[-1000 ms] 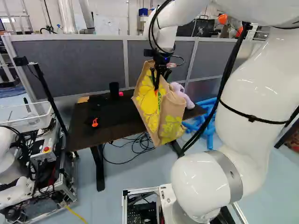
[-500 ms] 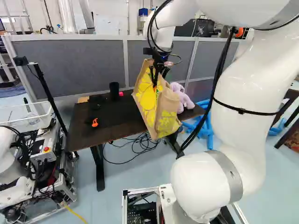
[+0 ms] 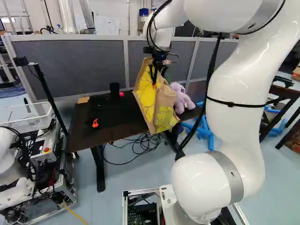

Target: Pick up the bag on the ground and place it on the table

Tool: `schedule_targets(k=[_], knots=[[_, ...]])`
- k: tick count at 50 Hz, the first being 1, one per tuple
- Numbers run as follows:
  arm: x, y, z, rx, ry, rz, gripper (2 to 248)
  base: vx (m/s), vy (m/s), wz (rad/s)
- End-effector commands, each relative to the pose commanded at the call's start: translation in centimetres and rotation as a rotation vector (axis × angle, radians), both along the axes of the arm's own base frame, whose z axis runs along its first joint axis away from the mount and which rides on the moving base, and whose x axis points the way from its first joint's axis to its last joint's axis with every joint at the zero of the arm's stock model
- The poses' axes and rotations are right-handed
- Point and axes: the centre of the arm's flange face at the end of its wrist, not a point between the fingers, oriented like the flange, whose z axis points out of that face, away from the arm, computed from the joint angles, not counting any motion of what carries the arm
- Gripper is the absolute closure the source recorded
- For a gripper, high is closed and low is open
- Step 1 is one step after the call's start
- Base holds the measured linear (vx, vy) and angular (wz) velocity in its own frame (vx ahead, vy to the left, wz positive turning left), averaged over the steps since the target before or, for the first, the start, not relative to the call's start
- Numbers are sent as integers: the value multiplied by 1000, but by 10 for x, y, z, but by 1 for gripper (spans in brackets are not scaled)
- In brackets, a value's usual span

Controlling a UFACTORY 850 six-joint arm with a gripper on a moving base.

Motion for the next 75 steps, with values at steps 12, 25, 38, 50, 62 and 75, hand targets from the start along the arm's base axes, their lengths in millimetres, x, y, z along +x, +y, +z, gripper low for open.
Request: schedule_targets(k=[12, 25, 38, 50, 62, 75], knots=[[18, 0, 0, 0, 15, -1, 229, 0, 0, 0], [41, 0, -10, 0, 33, -2, 229, 0, 0, 0], [65, 4, -29, -1, 38, 2, 229, 0, 0, 0], [80, 19, -48, -3, 46, 22, 229, 0, 0, 0], [87, 29, -67, -5, 72, 37, 229, 0, 0, 0], [93, 31, -86, -8, 98, 40, 229, 0, 0, 0]])
